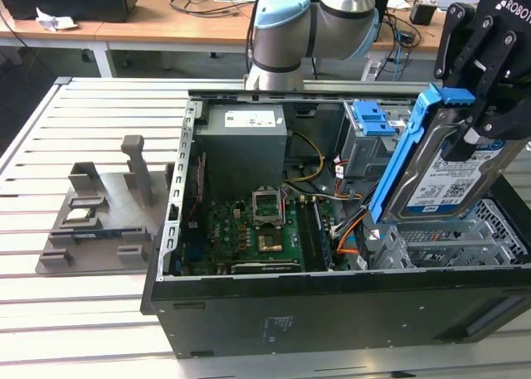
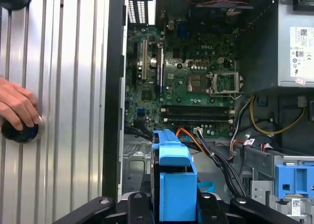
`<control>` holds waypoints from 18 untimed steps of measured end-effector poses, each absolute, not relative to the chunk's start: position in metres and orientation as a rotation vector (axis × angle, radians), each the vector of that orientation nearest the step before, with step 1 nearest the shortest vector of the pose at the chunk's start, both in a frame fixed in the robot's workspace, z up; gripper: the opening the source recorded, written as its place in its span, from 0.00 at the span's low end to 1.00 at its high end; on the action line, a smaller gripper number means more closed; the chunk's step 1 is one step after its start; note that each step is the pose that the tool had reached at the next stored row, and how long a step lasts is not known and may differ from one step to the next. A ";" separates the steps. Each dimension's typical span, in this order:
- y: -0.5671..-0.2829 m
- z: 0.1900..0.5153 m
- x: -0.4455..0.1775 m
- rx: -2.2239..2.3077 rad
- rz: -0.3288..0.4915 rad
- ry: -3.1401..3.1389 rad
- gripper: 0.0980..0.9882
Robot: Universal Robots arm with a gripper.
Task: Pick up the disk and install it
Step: 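Pick up the disk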
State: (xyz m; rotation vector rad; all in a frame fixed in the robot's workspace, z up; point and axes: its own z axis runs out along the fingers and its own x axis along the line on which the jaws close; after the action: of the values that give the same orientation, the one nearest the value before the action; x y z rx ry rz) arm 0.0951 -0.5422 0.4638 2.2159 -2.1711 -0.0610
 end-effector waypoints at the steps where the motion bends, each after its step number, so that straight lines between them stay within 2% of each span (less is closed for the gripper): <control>1: -0.542 0.462 0.095 2.216 -0.061 -2.171 0.30; 6: -0.542 0.450 0.105 2.216 -0.061 -2.171 0.30; 11: -0.540 0.446 0.133 2.216 -0.061 -2.171 0.30; 18: -0.540 0.446 0.137 2.216 -0.061 -2.171 0.30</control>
State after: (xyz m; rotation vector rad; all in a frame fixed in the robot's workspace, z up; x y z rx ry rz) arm 0.1373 -0.5404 0.4461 2.2159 -2.1706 -0.0613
